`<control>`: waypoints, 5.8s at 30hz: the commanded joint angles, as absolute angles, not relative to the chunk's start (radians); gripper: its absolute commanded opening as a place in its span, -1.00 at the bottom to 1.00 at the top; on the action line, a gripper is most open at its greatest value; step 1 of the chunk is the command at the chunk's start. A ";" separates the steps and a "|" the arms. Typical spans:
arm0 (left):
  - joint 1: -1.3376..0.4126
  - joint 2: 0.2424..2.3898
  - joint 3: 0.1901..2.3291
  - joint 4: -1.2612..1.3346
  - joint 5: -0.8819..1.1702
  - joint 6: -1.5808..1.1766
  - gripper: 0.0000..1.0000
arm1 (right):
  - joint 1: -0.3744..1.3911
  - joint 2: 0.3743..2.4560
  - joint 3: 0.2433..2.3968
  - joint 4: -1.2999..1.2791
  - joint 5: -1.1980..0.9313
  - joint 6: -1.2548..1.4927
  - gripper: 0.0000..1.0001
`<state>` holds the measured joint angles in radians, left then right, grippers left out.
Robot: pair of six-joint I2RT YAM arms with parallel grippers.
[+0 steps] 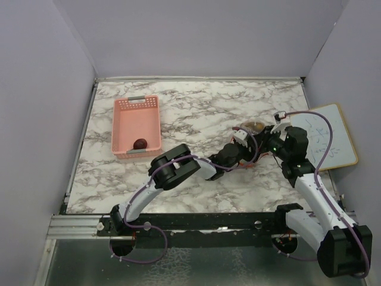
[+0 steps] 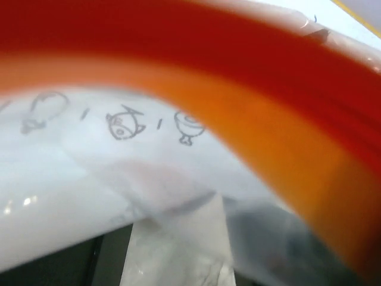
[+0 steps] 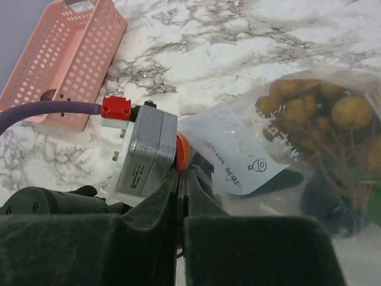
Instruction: Open the zip-top bag and remove the fake food
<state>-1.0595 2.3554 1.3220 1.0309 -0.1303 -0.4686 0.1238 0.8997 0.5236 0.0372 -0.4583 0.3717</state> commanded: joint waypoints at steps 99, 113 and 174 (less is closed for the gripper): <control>-0.902 2.031 0.524 1.600 0.146 -0.538 0.37 | 0.158 1.069 0.521 0.074 -0.267 0.447 -0.98; -0.974 1.996 0.521 1.696 -0.118 -0.489 0.39 | 0.158 1.117 0.479 0.123 -0.334 0.457 -0.98; -0.998 1.889 0.720 1.370 -0.141 -0.396 -1.00 | 0.374 1.043 0.555 0.105 -0.598 0.389 -0.04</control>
